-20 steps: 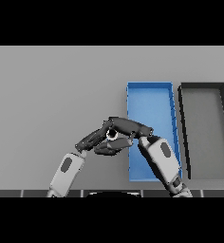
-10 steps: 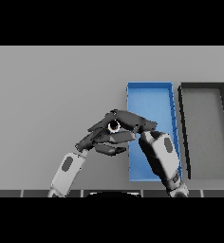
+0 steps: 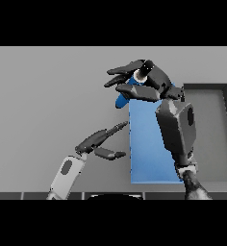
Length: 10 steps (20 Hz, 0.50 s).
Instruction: Pick up the blue pipe and place it into the blue bin.
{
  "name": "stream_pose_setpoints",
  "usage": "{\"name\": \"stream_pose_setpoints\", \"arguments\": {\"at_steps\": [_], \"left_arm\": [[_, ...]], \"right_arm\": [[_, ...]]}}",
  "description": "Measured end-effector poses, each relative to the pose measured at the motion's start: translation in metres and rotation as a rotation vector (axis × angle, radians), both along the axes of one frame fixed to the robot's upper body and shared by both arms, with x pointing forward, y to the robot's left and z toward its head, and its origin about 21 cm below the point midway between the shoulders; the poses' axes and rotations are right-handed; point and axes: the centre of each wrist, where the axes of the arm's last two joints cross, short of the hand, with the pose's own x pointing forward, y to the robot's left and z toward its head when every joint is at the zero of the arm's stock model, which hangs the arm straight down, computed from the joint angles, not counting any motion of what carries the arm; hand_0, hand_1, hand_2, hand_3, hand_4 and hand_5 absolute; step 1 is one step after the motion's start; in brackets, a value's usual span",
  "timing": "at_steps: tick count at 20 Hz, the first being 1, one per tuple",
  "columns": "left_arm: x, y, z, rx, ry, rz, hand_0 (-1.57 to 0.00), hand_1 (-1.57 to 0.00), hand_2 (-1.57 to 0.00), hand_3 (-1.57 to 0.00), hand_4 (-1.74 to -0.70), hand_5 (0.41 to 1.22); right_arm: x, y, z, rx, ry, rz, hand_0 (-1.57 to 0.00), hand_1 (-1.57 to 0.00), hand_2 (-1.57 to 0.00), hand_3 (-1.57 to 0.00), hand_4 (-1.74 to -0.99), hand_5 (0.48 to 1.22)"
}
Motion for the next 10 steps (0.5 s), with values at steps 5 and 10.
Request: {"name": "stream_pose_setpoints", "arguments": {"at_steps": [5, 10], "left_arm": [[-0.006, 0.008, 0.005, -0.001, -0.006, 0.020, 0.00, 0.00, 0.00, 0.00, -0.95, 0.474], [-0.002, 0.008, 0.005, -0.007, -0.011, 0.020, 0.00, 0.00, 0.00, 0.00, -0.94, 0.465]], "right_arm": [[0.031, -0.036, -0.007, -0.044, 0.021, -0.215, -1.57, -1.57, -1.57, -1.57, -1.499, 1.221], [0.051, -0.067, -0.045, -0.161, 0.159, -0.380, -1.57, -1.57, -1.57, -1.57, -1.499, 1.221]]}}
